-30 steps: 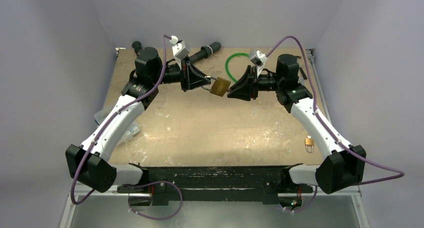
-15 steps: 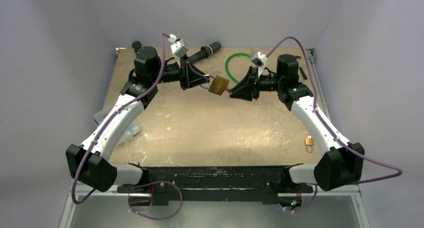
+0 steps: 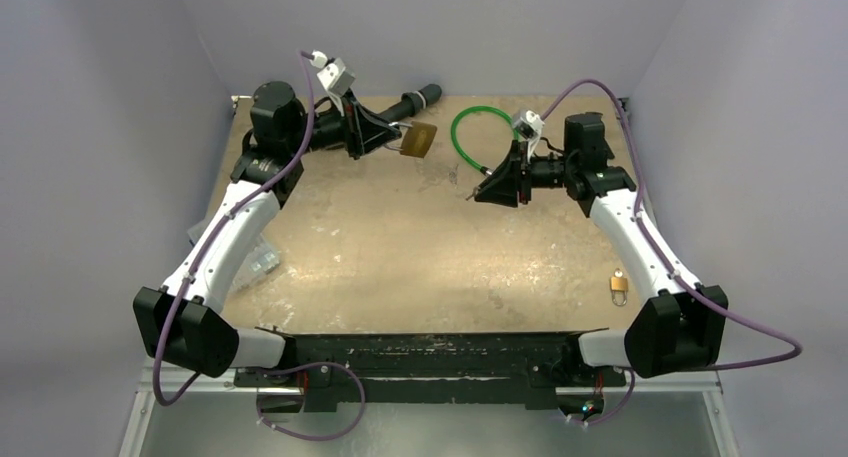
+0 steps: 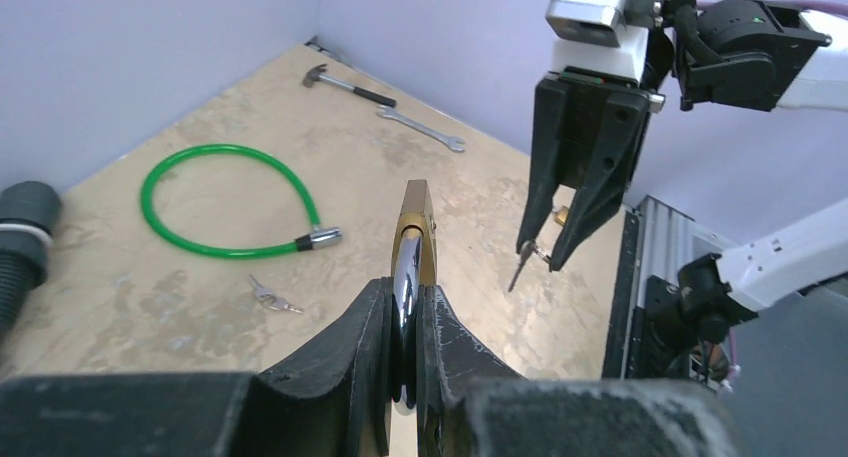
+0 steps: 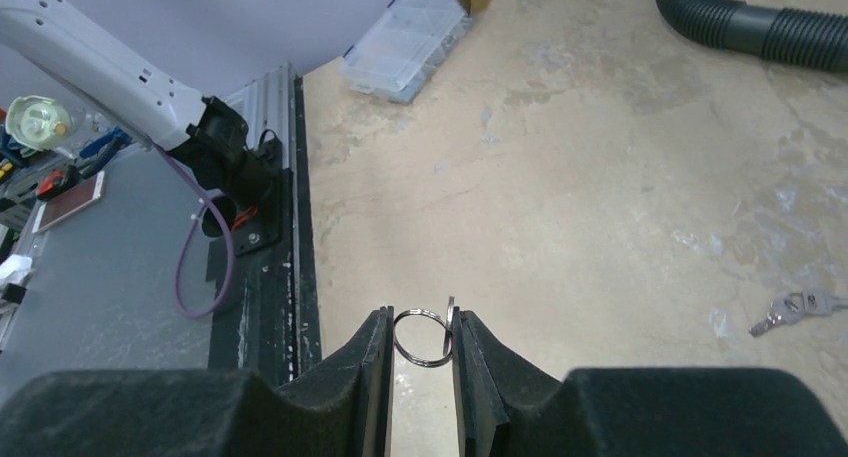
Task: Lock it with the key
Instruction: Remove the key from the lock, then place the key at the center of the board.
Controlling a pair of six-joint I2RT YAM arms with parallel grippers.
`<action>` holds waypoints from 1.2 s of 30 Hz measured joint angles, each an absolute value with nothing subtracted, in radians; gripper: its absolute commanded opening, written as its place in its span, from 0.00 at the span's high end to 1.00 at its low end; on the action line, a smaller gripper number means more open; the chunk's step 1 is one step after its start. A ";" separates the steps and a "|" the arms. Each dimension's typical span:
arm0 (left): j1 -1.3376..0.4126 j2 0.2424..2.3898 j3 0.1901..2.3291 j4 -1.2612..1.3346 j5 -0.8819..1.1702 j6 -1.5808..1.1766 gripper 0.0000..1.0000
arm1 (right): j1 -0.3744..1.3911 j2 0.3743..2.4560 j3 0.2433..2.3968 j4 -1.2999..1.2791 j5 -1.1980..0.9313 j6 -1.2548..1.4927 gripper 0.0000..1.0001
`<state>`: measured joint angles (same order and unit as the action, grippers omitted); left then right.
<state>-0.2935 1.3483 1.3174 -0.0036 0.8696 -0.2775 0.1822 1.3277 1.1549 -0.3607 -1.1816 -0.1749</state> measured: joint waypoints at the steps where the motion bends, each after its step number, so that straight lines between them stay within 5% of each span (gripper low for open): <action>1: -0.284 1.348 1.318 0.001 0.860 -0.278 1.00 | 0.176 1.332 1.155 -0.375 -1.181 -0.188 1.00; 36: -0.273 1.360 1.311 -0.099 0.608 -0.239 1.00 | 0.399 1.809 1.066 -0.051 -0.562 -0.136 1.00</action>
<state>-0.2733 1.3602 1.3106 -0.0986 0.6083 -0.2390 0.3992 1.8091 1.0664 -0.0513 -0.5625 -0.1360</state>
